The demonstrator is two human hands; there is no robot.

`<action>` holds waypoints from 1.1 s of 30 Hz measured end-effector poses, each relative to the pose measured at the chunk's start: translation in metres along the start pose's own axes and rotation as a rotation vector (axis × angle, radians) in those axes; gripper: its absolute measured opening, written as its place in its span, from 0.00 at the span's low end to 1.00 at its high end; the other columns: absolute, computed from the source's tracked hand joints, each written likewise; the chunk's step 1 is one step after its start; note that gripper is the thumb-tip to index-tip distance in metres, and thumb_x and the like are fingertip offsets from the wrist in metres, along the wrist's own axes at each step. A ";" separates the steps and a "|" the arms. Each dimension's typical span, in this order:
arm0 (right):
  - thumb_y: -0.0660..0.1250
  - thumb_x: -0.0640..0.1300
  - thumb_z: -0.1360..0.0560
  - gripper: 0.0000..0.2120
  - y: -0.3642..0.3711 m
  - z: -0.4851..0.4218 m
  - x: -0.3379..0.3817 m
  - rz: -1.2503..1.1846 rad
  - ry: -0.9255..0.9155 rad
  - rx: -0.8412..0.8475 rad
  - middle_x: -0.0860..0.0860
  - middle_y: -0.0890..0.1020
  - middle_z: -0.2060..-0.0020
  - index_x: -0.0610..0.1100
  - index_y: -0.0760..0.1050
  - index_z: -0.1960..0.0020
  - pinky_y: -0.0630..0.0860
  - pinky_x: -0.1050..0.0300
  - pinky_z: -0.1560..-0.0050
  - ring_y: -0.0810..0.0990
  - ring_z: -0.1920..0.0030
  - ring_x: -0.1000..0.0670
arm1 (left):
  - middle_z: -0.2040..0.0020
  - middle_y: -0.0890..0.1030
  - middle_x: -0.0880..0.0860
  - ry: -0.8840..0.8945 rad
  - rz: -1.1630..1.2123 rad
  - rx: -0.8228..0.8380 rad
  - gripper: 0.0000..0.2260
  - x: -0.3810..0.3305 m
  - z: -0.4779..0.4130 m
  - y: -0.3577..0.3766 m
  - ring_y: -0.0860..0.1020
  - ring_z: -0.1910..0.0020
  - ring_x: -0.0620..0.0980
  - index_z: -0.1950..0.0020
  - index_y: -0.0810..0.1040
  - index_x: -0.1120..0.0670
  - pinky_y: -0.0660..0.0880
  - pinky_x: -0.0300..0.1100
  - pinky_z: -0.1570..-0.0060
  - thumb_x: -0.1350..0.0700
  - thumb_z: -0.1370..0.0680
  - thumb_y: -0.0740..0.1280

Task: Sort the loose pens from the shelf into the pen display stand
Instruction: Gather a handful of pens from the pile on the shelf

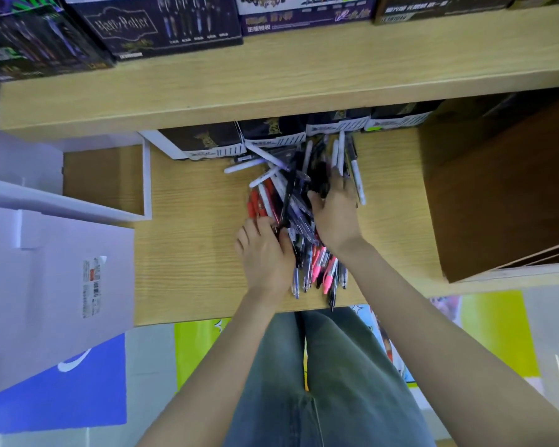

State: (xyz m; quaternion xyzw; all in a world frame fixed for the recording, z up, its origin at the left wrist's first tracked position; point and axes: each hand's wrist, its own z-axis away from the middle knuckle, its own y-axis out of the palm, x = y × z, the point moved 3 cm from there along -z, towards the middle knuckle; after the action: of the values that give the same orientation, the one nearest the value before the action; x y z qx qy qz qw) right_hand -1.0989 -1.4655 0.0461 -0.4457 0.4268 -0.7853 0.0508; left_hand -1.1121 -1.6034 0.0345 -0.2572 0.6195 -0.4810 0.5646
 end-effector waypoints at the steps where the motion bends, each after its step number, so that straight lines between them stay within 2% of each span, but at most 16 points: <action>1: 0.59 0.40 0.21 0.26 -0.004 0.000 -0.001 -0.006 -0.020 -0.039 0.37 0.65 0.33 0.34 0.54 0.27 0.58 0.54 0.33 0.61 0.32 0.40 | 0.50 0.75 0.58 0.022 0.022 -0.023 0.09 0.002 -0.007 -0.006 0.72 0.49 0.59 0.48 0.74 0.59 0.61 0.45 0.48 0.56 0.24 0.60; 4: 0.57 0.42 0.20 0.26 -0.022 -0.008 -0.017 -0.035 -0.029 -0.116 0.39 0.61 0.29 0.35 0.52 0.26 0.53 0.51 0.27 0.56 0.28 0.42 | 0.40 0.73 0.58 0.110 0.013 -0.016 0.12 0.009 -0.048 -0.022 0.70 0.38 0.56 0.40 0.73 0.60 0.61 0.46 0.36 0.60 0.21 0.59; 6: 0.53 0.47 0.19 0.27 -0.029 -0.017 -0.037 -0.007 0.055 -0.056 0.43 0.54 0.25 0.38 0.47 0.25 0.46 0.53 0.25 0.49 0.25 0.46 | 0.34 0.70 0.59 0.158 -0.066 0.045 0.16 0.013 -0.080 -0.026 0.66 0.32 0.56 0.34 0.69 0.60 0.58 0.49 0.29 0.56 0.19 0.55; 8: 0.50 0.50 0.18 0.28 -0.026 -0.020 -0.051 0.014 0.123 0.037 0.45 0.49 0.24 0.40 0.44 0.24 0.42 0.55 0.26 0.44 0.25 0.48 | 0.31 0.65 0.59 0.120 -0.130 0.161 0.20 0.017 -0.101 -0.022 0.62 0.30 0.57 0.29 0.63 0.59 0.55 0.51 0.28 0.51 0.18 0.52; 10: 0.50 0.51 0.18 0.29 -0.016 -0.017 -0.050 -0.030 0.113 0.080 0.46 0.48 0.24 0.41 0.44 0.24 0.42 0.57 0.26 0.44 0.25 0.49 | 0.29 0.60 0.60 0.039 -0.167 0.268 0.24 0.017 -0.108 -0.016 0.59 0.29 0.58 0.27 0.59 0.59 0.55 0.53 0.29 0.46 0.18 0.49; 13: 0.52 0.51 0.19 0.29 0.004 -0.011 -0.036 -0.173 0.091 0.108 0.48 0.48 0.24 0.42 0.43 0.24 0.43 0.61 0.28 0.46 0.25 0.51 | 0.31 0.59 0.61 -0.017 -0.097 0.307 0.26 0.002 -0.097 -0.007 0.59 0.30 0.60 0.28 0.60 0.60 0.57 0.53 0.31 0.43 0.19 0.49; 17: 0.54 0.48 0.19 0.30 0.013 -0.012 -0.023 -0.225 0.087 0.109 0.46 0.48 0.24 0.40 0.44 0.24 0.44 0.66 0.31 0.47 0.25 0.51 | 0.35 0.61 0.60 -0.013 0.016 0.310 0.25 -0.019 -0.077 0.005 0.60 0.33 0.58 0.30 0.63 0.59 0.56 0.48 0.32 0.43 0.20 0.55; 21: 0.58 0.46 0.20 0.28 -0.008 -0.009 -0.028 -0.236 0.042 0.085 0.45 0.57 0.26 0.40 0.51 0.25 0.51 0.56 0.26 0.55 0.26 0.48 | 0.32 0.61 0.58 -0.034 0.094 0.317 0.29 -0.017 -0.069 -0.003 0.59 0.31 0.57 0.26 0.60 0.56 0.56 0.50 0.31 0.42 0.22 0.60; 23: 0.59 0.46 0.21 0.27 -0.025 0.004 -0.033 -0.153 0.049 -0.031 0.42 0.62 0.29 0.38 0.55 0.27 0.54 0.57 0.29 0.59 0.29 0.45 | 0.31 0.62 0.59 -0.061 0.026 0.253 0.32 -0.006 -0.059 -0.013 0.59 0.31 0.57 0.25 0.57 0.56 0.55 0.52 0.31 0.42 0.23 0.61; 25: 0.61 0.51 0.22 0.28 -0.034 0.023 -0.041 -0.003 0.077 -0.085 0.40 0.64 0.33 0.38 0.58 0.28 0.59 0.50 0.32 0.61 0.32 0.42 | 0.30 0.61 0.59 -0.146 -0.017 0.234 0.33 0.006 -0.042 -0.019 0.59 0.30 0.58 0.25 0.56 0.57 0.56 0.55 0.31 0.41 0.23 0.61; 27: 0.61 0.59 0.25 0.34 -0.032 0.042 -0.051 0.137 0.125 -0.005 0.40 0.64 0.33 0.39 0.57 0.28 0.60 0.45 0.32 0.61 0.32 0.42 | 0.31 0.62 0.60 -0.223 -0.049 0.264 0.34 0.017 -0.024 -0.019 0.60 0.31 0.59 0.25 0.55 0.58 0.59 0.56 0.34 0.41 0.23 0.61; 29: 0.61 0.64 0.28 0.41 -0.026 0.058 -0.062 0.272 0.122 0.079 0.39 0.63 0.32 0.37 0.56 0.28 0.59 0.43 0.32 0.61 0.32 0.40 | 0.32 0.62 0.60 -0.238 -0.084 0.282 0.33 0.023 -0.012 -0.014 0.60 0.32 0.59 0.25 0.55 0.59 0.60 0.55 0.35 0.42 0.23 0.62; 31: 0.61 0.64 0.30 0.42 -0.021 0.067 -0.070 0.346 0.057 0.093 0.37 0.65 0.34 0.33 0.59 0.29 0.61 0.45 0.33 0.63 0.34 0.38 | 0.34 0.64 0.61 -0.216 -0.078 0.269 0.32 0.025 -0.006 -0.011 0.62 0.35 0.59 0.26 0.57 0.60 0.58 0.50 0.36 0.46 0.23 0.63; 33: 0.61 0.60 0.29 0.39 -0.017 0.073 -0.076 0.298 0.013 0.076 0.35 0.68 0.37 0.31 0.63 0.32 0.63 0.45 0.35 0.67 0.37 0.37 | 0.35 0.65 0.62 -0.201 -0.063 0.259 0.30 0.026 -0.003 -0.010 0.63 0.36 0.59 0.27 0.59 0.62 0.57 0.46 0.37 0.49 0.23 0.64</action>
State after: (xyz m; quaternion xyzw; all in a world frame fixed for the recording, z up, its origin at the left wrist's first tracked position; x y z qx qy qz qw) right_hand -0.9941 -1.4652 0.0254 -0.3701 0.4585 -0.7874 0.1811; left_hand -1.1229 -1.6291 0.0317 -0.2483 0.4843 -0.5463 0.6366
